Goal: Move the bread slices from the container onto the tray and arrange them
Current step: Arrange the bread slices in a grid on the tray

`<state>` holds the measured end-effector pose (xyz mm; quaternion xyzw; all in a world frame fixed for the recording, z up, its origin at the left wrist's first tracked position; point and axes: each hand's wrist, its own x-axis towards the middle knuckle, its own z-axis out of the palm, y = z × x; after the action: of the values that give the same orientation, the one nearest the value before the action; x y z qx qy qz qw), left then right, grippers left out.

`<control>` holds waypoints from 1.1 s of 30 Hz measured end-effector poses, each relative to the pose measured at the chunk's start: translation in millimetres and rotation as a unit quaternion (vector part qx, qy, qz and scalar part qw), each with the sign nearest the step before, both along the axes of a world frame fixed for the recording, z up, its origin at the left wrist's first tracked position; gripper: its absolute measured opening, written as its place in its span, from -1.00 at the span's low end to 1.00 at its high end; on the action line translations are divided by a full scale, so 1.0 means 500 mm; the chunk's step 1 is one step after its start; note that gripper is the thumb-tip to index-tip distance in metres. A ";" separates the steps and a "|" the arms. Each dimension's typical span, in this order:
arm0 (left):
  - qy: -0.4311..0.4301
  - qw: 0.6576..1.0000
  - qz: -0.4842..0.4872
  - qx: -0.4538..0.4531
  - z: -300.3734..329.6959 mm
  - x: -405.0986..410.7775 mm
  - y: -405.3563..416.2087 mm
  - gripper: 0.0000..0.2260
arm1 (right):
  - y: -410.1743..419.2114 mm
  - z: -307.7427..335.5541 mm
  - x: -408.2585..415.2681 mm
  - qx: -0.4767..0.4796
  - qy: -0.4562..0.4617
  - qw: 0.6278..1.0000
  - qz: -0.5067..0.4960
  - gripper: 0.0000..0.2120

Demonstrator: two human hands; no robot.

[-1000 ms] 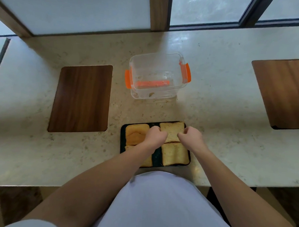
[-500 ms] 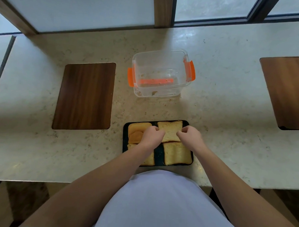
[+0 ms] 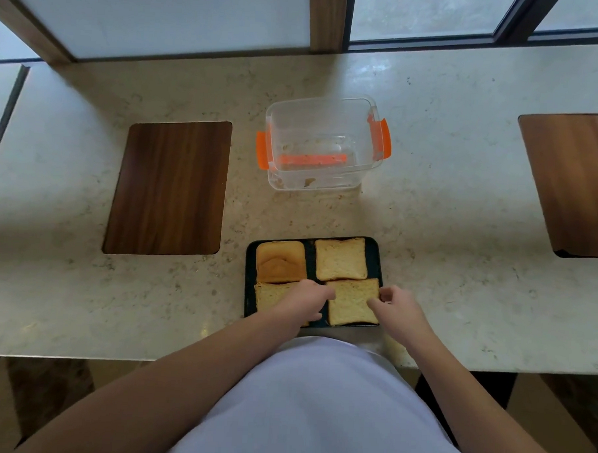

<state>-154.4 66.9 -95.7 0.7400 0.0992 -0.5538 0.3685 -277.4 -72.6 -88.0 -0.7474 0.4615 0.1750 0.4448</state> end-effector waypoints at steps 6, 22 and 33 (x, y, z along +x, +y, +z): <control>0.030 0.999 0.031 0.012 -0.017 -0.016 -0.004 -0.66 | 0.031 0.005 0.011 -0.007 0.007 0.999 -0.042 -0.55; 0.023 0.999 0.024 0.013 -0.014 -0.004 0.009 -0.64 | 0.049 0.001 0.033 0.020 0.015 0.999 -0.041 -0.51; -0.210 0.975 -0.066 0.005 0.002 0.056 0.110 -0.78 | 0.057 -0.009 0.052 -0.094 -0.033 0.995 0.023 -0.51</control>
<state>-126.2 122.0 -94.9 0.8468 -0.0269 -0.4083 0.3398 -251.4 -44.2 -92.4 -0.8018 0.4436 0.1167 0.3831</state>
